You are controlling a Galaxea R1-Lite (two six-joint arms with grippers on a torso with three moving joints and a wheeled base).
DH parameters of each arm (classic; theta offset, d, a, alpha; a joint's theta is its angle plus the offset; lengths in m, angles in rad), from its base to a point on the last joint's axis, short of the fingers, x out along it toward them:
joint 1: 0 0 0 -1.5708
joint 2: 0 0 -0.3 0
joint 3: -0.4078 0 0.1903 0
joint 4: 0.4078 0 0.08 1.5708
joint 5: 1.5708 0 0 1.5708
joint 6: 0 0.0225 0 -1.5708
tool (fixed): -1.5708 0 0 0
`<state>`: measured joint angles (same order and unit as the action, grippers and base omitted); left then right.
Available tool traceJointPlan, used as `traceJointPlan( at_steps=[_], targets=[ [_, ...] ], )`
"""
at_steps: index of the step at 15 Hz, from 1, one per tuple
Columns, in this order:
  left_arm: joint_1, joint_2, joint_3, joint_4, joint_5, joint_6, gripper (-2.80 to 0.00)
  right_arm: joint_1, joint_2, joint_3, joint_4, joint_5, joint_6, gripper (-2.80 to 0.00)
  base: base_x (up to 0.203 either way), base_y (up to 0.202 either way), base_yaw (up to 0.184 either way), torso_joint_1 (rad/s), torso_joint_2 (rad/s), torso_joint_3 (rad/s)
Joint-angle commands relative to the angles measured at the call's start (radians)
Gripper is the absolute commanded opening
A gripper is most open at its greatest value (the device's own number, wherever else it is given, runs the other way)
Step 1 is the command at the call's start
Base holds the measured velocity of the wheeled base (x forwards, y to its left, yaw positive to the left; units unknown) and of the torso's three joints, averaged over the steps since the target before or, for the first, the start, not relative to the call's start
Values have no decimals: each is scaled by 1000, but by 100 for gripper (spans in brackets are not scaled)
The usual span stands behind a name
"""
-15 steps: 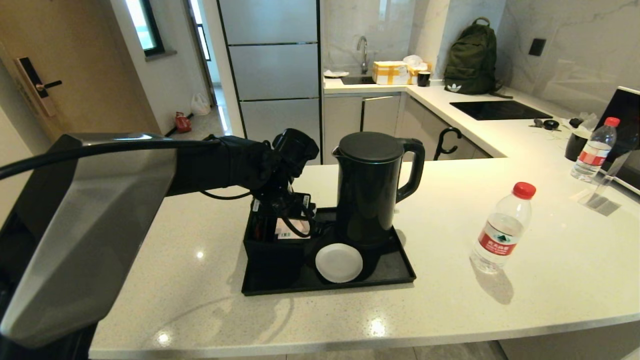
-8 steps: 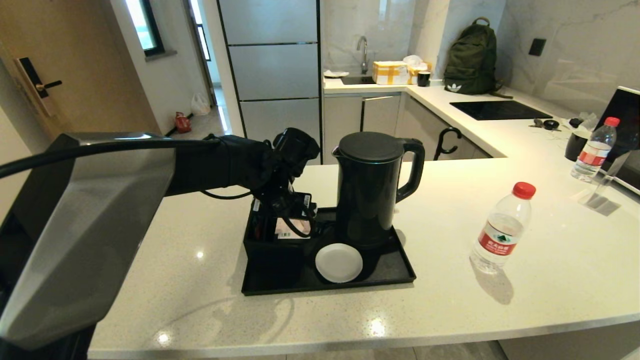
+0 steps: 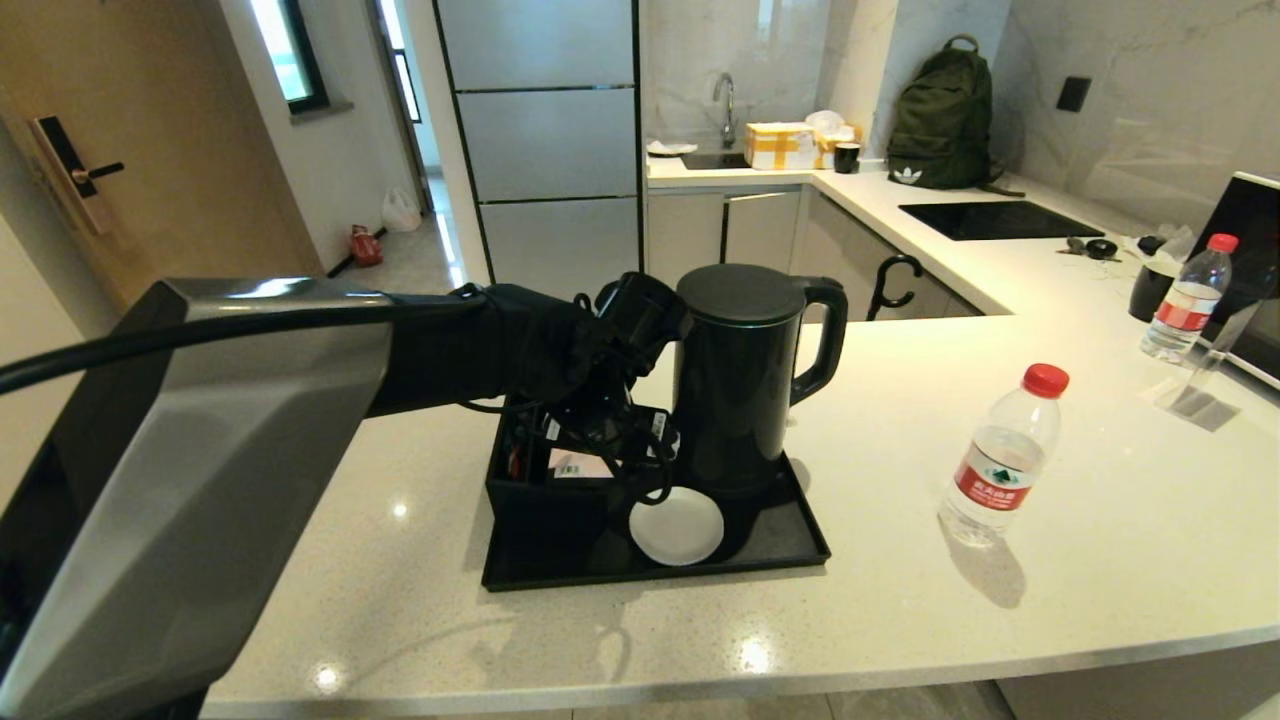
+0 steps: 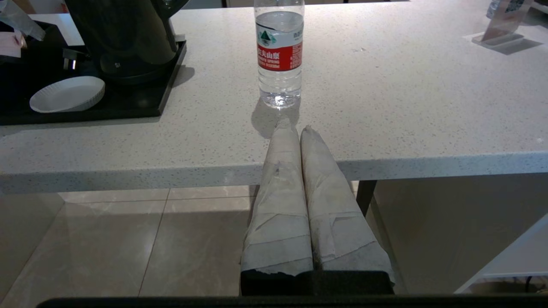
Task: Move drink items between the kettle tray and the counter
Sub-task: Pick up the tea bag
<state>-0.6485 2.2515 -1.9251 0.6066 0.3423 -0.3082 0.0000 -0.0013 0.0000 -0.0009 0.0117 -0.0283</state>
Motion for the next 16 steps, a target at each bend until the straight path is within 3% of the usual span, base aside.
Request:
traceJointPlan(
  at_steps=[1,16],
  targets=[
    [-1,4,0,5,3,-3,0,0,1,2,-1,1,-1,-280,0,0,0,0,0,0],
    [30,75,2,37,3,-53,0,0,1,2,-1,1,-1,-280,0,0,0,0,0,0]
  ],
)
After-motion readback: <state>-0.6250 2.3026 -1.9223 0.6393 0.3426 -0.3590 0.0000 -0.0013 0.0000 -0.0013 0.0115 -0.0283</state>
